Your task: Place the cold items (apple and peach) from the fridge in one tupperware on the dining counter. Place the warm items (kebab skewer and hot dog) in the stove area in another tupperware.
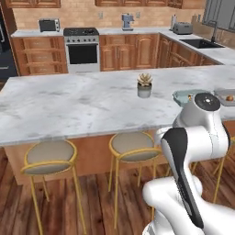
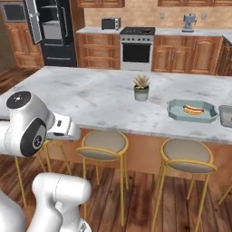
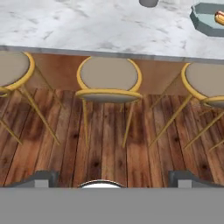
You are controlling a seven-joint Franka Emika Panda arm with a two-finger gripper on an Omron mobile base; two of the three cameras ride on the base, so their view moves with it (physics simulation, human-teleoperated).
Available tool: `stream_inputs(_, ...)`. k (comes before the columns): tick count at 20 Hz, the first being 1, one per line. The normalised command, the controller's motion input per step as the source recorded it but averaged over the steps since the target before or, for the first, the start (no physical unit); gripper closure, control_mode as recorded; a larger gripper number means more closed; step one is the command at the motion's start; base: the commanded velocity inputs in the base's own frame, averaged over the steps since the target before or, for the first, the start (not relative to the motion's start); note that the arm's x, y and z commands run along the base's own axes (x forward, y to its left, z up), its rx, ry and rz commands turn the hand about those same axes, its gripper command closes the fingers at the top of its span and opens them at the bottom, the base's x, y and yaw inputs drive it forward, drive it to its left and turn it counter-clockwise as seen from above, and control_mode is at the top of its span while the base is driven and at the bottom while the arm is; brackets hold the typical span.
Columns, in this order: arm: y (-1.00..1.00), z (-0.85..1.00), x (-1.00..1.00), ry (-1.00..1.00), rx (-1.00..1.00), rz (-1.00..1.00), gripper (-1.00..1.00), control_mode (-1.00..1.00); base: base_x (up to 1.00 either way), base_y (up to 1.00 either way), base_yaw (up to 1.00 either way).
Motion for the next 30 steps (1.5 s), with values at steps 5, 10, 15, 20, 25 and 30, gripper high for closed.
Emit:
stream_inputs(5, 0.00, 0.00, 0.00, 0.00, 0.00, 0.00, -1.00, 1.00, 0.24, 1.00, 0.02)
stream_inputs(10, 0.00, 0.00, 0.00, 0.00, 0.00, 0.00, -1.00, 1.00, 0.26, 1.00, 0.01)
stream_inputs(15, 0.00, 0.00, 0.00, 0.00, 0.00, 0.00, -1.00, 1.00, 0.26, 1.00, 0.02)
stream_inputs(20, 0.00, 0.00, 0.00, 0.00, 0.00, 0.00, -1.00, 1.00, 0.29, 1.00, 0.01)
stream_inputs(25, 0.00, 0.00, 0.00, 0.00, 0.00, 0.00, -1.00, 1.00, 0.33, 1.00, 0.02)
stream_inputs(30, 0.00, 0.00, 0.00, 0.00, 0.00, 0.00, -1.00, 1.00, 0.47, 1.00, 0.00)
